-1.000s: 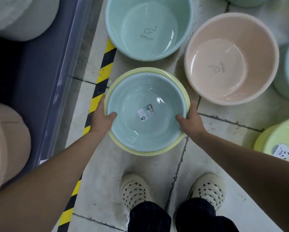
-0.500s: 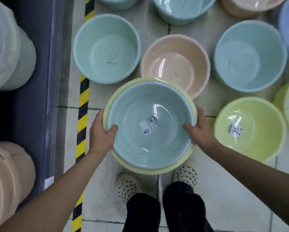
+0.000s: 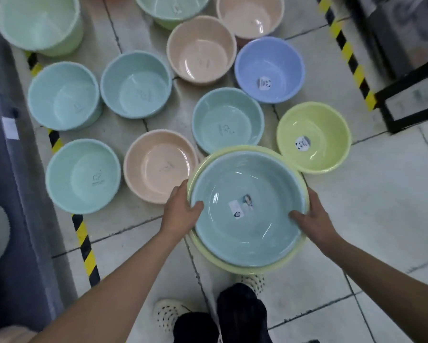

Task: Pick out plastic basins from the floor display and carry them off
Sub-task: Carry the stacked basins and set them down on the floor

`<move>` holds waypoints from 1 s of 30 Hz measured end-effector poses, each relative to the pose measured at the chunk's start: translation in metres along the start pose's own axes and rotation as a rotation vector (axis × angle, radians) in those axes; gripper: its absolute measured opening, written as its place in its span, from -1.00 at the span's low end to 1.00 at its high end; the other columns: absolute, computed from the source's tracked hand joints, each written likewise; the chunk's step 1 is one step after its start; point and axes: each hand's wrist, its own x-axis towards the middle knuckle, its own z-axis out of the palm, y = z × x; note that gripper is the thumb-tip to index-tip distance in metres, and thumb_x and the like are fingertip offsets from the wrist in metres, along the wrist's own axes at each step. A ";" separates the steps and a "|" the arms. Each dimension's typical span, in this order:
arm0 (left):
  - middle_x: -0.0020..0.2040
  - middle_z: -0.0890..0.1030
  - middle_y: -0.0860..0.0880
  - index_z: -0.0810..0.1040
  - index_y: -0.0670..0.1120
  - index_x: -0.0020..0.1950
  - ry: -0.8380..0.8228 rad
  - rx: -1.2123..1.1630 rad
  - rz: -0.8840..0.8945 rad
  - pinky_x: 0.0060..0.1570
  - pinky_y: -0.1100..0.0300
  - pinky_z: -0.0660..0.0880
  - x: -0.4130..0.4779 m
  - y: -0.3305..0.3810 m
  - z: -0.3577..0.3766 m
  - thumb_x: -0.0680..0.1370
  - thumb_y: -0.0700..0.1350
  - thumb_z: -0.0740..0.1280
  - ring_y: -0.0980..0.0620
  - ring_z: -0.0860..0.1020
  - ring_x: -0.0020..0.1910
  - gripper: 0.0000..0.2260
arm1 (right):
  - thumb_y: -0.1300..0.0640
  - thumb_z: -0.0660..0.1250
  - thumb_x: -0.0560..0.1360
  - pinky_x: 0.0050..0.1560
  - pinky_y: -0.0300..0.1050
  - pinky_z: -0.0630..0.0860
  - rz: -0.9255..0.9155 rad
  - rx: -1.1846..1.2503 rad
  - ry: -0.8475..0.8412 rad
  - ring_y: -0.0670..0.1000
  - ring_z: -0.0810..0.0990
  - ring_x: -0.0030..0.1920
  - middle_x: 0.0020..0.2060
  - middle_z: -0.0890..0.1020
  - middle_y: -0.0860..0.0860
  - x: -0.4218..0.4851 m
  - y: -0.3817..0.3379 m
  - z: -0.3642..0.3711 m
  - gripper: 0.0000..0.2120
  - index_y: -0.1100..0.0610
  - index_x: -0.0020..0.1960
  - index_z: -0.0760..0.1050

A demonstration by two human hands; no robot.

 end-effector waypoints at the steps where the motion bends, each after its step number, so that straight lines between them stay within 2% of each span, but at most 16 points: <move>1: 0.07 0.56 -0.03 0.45 0.05 0.33 -0.024 0.021 0.001 0.16 0.00 0.50 0.005 0.011 0.008 0.38 0.01 0.33 -0.03 0.53 0.09 -0.50 | 0.04 0.34 0.25 0.13 0.04 0.49 0.005 0.007 0.009 0.11 0.53 0.13 0.16 0.53 0.01 0.002 0.005 -0.011 -0.19 -0.06 0.49 0.21; 3: 0.09 0.58 0.00 0.43 0.10 0.34 -0.064 0.047 0.009 0.16 -0.05 0.52 0.014 0.029 0.025 0.37 0.05 0.31 -0.04 0.55 0.11 -0.48 | 0.00 0.32 0.26 0.04 -0.06 0.44 0.026 0.004 0.002 0.11 0.53 0.08 0.13 0.53 0.02 0.008 0.016 -0.030 -0.19 -0.04 0.49 0.18; 6: 0.11 0.61 0.05 0.44 0.14 0.31 -0.100 0.073 0.029 0.16 -0.06 0.54 0.028 0.049 0.047 0.37 0.03 0.34 -0.01 0.59 0.11 -0.51 | -0.05 0.31 0.27 0.00 -0.07 0.44 0.073 -0.006 0.001 0.12 0.54 0.02 0.09 0.54 0.03 0.020 0.038 -0.049 -0.16 -0.05 0.51 0.12; 9: 0.08 0.64 0.06 0.49 0.06 0.29 -0.129 0.075 0.054 0.09 0.05 0.56 0.045 0.063 0.072 0.42 -0.11 0.40 0.03 0.62 0.06 -0.56 | -0.06 0.31 0.26 0.00 -0.02 0.49 0.122 0.009 0.029 0.14 0.56 0.00 0.07 0.55 0.05 0.037 0.058 -0.059 -0.17 -0.05 0.50 0.12; 12: 0.04 0.63 0.04 0.51 -0.04 0.27 -0.149 0.136 0.088 -0.03 0.18 0.48 0.064 0.066 0.097 0.46 -0.17 0.41 0.01 0.61 0.01 -0.62 | -0.04 0.30 0.26 -0.03 -0.04 0.48 0.175 0.055 0.054 0.14 0.55 -0.03 0.05 0.54 0.05 0.052 0.077 -0.059 -0.18 -0.05 0.49 0.12; 15: 0.02 0.65 0.02 0.53 -0.06 0.23 -0.191 0.197 0.101 -0.02 0.13 0.54 0.089 0.058 0.118 0.46 -0.12 0.41 -0.01 0.62 -0.02 -0.66 | -0.01 0.31 0.26 0.04 0.05 0.54 0.197 0.111 0.078 0.18 0.58 0.04 0.06 0.56 0.06 0.073 0.098 -0.051 -0.19 -0.07 0.48 0.13; 17: 0.01 0.67 -0.01 0.55 -0.07 0.19 -0.203 0.226 0.118 0.00 0.02 0.60 0.107 0.042 0.133 0.43 -0.07 0.39 -0.02 0.64 -0.03 -0.67 | 0.00 0.30 0.26 0.01 0.01 0.51 0.209 0.132 0.094 0.18 0.58 0.06 0.06 0.55 0.05 0.089 0.115 -0.041 -0.20 -0.05 0.48 0.15; 20: 0.00 0.67 -0.06 0.55 -0.07 0.15 -0.168 0.281 0.090 -0.01 -0.01 0.60 0.134 0.015 0.155 0.40 -0.04 0.37 -0.08 0.63 -0.03 -0.67 | 0.01 0.32 0.31 0.00 -0.04 0.45 0.219 0.138 0.097 0.15 0.54 0.06 0.10 0.53 0.03 0.115 0.140 -0.018 -0.20 -0.04 0.50 0.11; 23: 0.01 0.63 -0.13 0.53 -0.08 0.15 -0.135 0.322 0.052 0.02 -0.06 0.58 0.156 -0.013 0.175 0.35 0.06 0.32 -0.17 0.60 0.00 -0.58 | 0.15 0.35 0.46 -0.04 -0.09 0.41 0.231 0.157 0.112 0.12 0.52 0.05 0.11 0.51 0.00 0.140 0.165 0.006 -0.28 -0.06 0.51 0.09; 27: 0.10 0.54 -0.20 0.51 -0.14 0.25 -0.120 0.368 0.021 0.12 -0.08 0.52 0.175 -0.030 0.197 0.44 -0.09 0.41 -0.22 0.54 0.08 -0.60 | 0.15 0.32 0.47 0.00 -0.08 0.41 0.281 0.200 0.148 0.13 0.50 0.06 0.14 0.49 0.03 0.165 0.190 0.033 -0.26 -0.05 0.54 0.05; 30: 0.14 0.51 -0.23 0.54 -0.19 0.19 -0.108 0.381 0.026 0.15 -0.05 0.49 0.190 -0.042 0.208 0.43 -0.12 0.41 -0.23 0.52 0.10 -0.65 | 0.19 0.30 0.50 0.02 -0.05 0.43 0.334 0.223 0.163 0.15 0.50 0.07 0.16 0.48 0.05 0.177 0.206 0.049 -0.25 -0.05 0.56 0.00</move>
